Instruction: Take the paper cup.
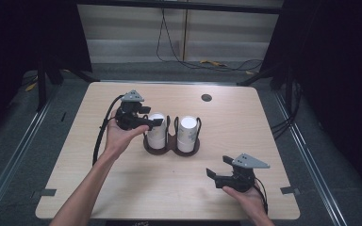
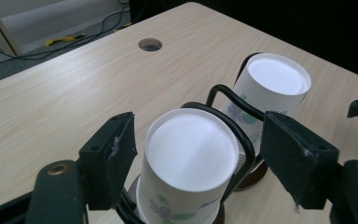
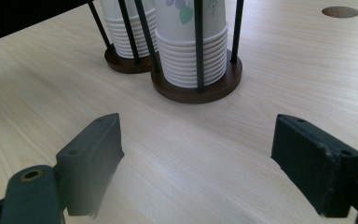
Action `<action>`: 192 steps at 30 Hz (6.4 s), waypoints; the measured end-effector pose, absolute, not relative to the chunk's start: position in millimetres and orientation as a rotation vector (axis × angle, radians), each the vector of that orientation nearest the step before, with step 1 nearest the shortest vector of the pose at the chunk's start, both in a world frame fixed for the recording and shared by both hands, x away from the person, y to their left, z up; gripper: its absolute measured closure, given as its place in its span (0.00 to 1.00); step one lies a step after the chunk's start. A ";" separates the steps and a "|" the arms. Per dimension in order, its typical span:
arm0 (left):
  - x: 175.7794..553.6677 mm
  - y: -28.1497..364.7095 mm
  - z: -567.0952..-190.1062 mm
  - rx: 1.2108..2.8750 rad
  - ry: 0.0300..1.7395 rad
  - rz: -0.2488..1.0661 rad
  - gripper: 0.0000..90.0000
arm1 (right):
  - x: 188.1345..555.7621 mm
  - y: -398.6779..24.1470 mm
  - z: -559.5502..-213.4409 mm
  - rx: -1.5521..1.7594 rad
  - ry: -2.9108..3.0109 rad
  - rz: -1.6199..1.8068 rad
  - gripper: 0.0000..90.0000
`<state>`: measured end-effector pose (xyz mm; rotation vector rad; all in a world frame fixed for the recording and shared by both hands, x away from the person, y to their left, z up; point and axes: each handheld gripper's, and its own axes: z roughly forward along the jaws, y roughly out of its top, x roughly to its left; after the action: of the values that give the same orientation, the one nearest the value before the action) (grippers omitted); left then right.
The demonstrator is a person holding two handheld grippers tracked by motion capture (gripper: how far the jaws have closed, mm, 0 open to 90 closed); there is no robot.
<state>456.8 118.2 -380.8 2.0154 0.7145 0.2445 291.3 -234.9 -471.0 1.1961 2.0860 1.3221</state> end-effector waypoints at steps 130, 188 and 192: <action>455.2 128.6 -357.4 1.895 0.723 0.292 0.37 | 293.5 -230.0 -474.5 1.213 2.109 1.309 0.17; 371.9 127.2 -369.5 1.781 0.510 0.097 0.38 | 296.7 -199.9 -449.6 1.053 2.153 1.514 0.16; 369.5 124.0 -375.6 1.796 0.511 0.084 0.38 | 301.2 -190.5 -444.3 1.020 2.154 1.568 0.16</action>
<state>369.5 124.0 -375.6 1.7958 0.5108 0.0845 301.2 -190.5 -444.3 1.0197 2.1538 1.5685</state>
